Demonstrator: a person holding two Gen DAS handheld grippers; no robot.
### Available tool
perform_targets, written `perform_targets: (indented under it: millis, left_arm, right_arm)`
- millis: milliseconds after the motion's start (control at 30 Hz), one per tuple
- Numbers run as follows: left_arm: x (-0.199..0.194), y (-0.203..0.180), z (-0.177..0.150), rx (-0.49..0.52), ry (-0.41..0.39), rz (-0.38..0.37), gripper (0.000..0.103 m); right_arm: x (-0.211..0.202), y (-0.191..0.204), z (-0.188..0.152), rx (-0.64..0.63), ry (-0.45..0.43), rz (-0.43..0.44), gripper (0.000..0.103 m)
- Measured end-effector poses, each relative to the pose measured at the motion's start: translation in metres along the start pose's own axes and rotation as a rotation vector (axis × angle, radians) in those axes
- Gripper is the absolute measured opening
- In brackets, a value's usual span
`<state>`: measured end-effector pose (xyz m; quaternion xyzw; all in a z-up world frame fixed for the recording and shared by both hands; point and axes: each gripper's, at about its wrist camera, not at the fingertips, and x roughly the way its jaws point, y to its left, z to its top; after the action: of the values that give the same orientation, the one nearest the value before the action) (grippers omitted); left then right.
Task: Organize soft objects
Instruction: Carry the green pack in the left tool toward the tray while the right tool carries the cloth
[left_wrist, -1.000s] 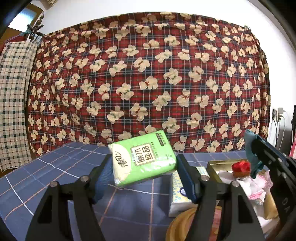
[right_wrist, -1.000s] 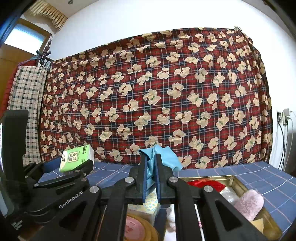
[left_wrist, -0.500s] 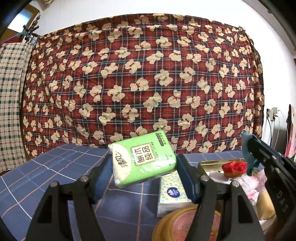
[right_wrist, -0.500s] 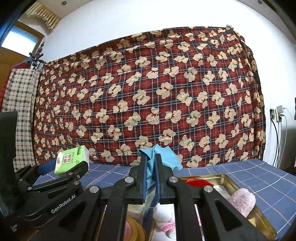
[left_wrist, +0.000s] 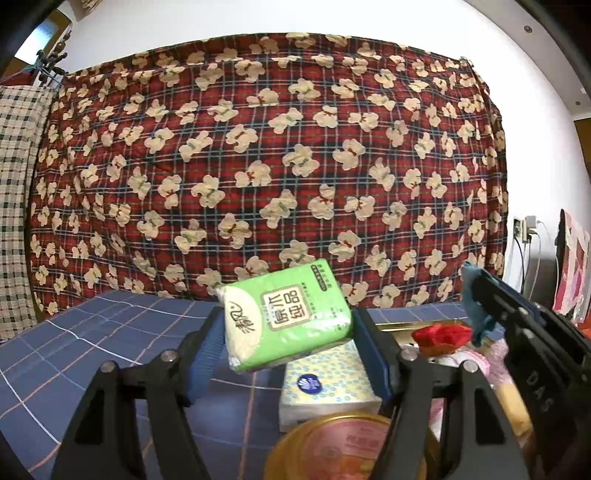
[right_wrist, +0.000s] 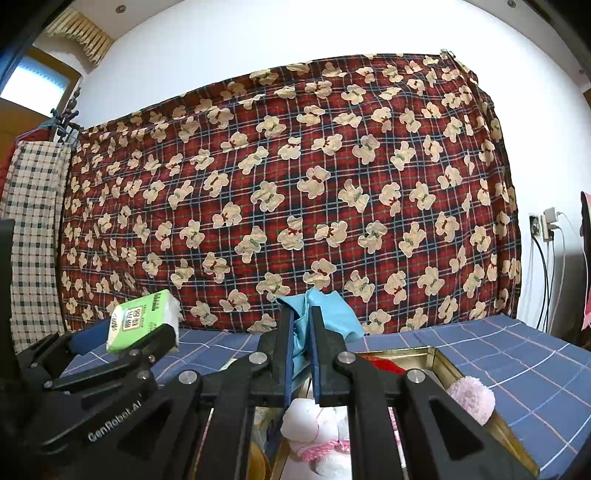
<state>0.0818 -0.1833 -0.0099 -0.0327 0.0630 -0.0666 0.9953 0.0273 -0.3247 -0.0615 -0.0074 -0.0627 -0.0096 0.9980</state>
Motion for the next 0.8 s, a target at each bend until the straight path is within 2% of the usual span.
perform_targets:
  millis: [233,567,800]
  left_arm:
    - [-0.002,-0.013,0.003,-0.001,0.034,-0.058,0.068]
    - [-0.002,-0.03,0.011,0.019,0.085,-0.094,0.068]
    - [0.002,-0.042,0.019,0.024,0.117,-0.132,0.068]
  right_arm:
    - [-0.002,-0.005,0.0,0.009,-0.002,0.0,0.009]
    - [-0.003,-0.01,0.002,0.006,0.004,-0.002,0.009]
    - [0.0,-0.031,0.009,0.012,0.033,0.002,0.009]
